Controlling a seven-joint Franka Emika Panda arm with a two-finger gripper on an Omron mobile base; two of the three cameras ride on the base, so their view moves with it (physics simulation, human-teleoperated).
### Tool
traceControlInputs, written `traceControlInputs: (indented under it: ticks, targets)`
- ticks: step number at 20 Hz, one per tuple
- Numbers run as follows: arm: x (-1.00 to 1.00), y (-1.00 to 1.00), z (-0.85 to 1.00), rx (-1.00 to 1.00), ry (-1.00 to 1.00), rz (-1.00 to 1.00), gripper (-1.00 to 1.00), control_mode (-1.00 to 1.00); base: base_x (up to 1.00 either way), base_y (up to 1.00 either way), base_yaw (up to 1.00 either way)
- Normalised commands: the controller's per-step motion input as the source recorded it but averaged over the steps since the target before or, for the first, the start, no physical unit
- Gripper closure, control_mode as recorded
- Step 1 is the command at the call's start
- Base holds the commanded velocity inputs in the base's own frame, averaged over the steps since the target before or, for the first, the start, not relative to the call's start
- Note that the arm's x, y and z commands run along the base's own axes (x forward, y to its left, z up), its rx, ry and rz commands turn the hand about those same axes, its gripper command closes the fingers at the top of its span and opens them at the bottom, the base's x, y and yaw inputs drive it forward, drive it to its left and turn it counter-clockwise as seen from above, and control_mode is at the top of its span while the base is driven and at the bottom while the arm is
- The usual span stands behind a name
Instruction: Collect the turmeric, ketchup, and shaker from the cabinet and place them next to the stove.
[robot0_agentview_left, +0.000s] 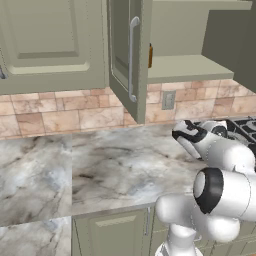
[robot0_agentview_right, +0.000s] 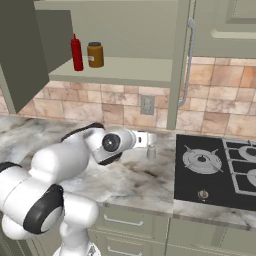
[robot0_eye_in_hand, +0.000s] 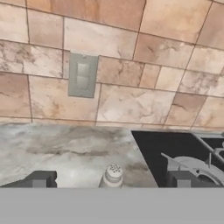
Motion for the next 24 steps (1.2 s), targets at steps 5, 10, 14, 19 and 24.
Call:
traceControlInputs:
  ticks: [5,10,14,19,24]
  targets:
    - [-0.17,0.00,1.00,0.11,0.02,0.00,-1.00,-1.00,0.00,0.00,0.00]
    - [-0.25,0.00,1.00,0.10,0.07,0.00,-1.00,-1.00,0.00,0.00,0.00]
    - [-0.32,0.00,0.99,0.10,0.13,0.00,-1.00,-1.00,0.00,0.00,0.00]
    - [-0.50,0.00,0.30,0.12,0.07,0.04,-1.00,-1.00,0.00,0.00,0.00]
    - [-0.64,0.00,0.29,0.11,0.00,0.09,-1.00,-1.00,0.00,0.00,0.00]
